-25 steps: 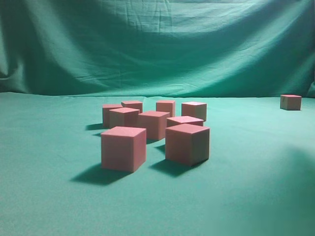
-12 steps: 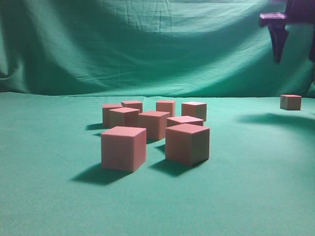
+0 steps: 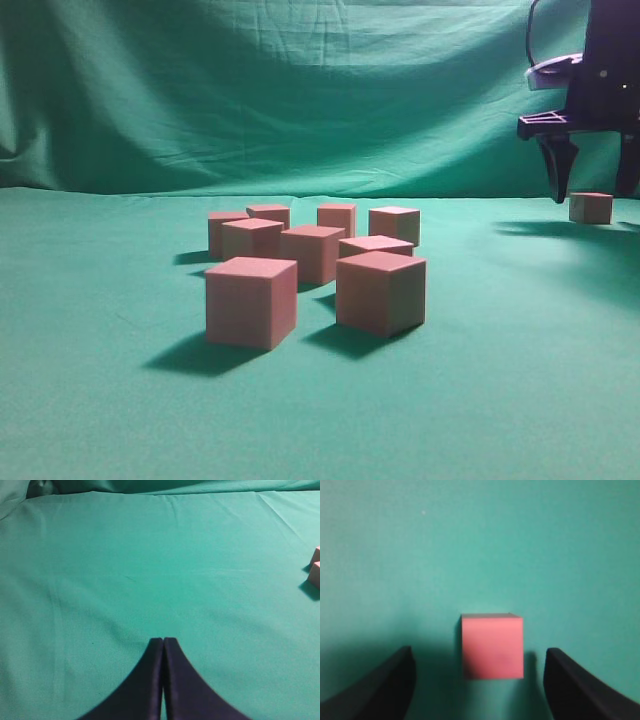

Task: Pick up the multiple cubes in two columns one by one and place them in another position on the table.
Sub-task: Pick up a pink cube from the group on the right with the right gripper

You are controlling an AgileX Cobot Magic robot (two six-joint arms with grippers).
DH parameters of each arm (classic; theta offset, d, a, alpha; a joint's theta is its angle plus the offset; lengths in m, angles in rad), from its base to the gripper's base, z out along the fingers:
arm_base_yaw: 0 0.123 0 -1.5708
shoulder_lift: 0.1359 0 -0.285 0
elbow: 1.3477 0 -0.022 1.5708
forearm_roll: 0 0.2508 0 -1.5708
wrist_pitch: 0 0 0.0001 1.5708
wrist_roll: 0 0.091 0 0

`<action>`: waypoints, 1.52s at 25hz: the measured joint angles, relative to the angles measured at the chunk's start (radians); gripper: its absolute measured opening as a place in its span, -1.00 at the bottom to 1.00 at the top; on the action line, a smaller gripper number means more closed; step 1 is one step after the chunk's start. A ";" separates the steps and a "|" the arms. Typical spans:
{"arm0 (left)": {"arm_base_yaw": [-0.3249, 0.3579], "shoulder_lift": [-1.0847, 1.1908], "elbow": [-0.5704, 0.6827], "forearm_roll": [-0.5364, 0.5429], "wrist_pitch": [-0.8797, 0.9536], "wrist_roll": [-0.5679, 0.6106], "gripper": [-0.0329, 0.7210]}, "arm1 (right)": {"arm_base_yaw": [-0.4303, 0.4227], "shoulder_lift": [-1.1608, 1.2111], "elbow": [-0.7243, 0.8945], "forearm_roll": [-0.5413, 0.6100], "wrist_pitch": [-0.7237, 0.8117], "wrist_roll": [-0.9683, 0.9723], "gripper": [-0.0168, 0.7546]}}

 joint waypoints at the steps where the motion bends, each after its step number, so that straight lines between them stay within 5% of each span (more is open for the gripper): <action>1: 0.000 0.000 0.000 0.000 0.000 0.000 -0.91 | 0.000 0.007 0.000 -0.001 -0.012 0.000 0.46; 10: 0.000 0.000 0.000 0.000 0.000 0.000 -0.91 | -0.020 0.039 0.000 0.016 -0.035 -0.001 0.46; 16: 0.000 0.000 0.000 0.000 0.000 0.000 -0.91 | -0.020 0.039 -0.004 0.037 -0.035 -0.001 -0.31; 24: 0.000 0.000 0.000 0.000 0.000 0.000 -0.91 | -0.020 -0.013 -0.011 0.069 0.040 -0.001 -0.28; 30: 0.000 0.000 0.000 0.000 0.000 0.000 -0.91 | -0.017 -0.205 -0.070 0.198 0.158 -0.001 -0.28; 38: 0.000 0.000 0.000 0.000 0.000 0.000 -0.91 | 0.111 -0.468 -0.078 0.249 0.276 -0.047 -0.28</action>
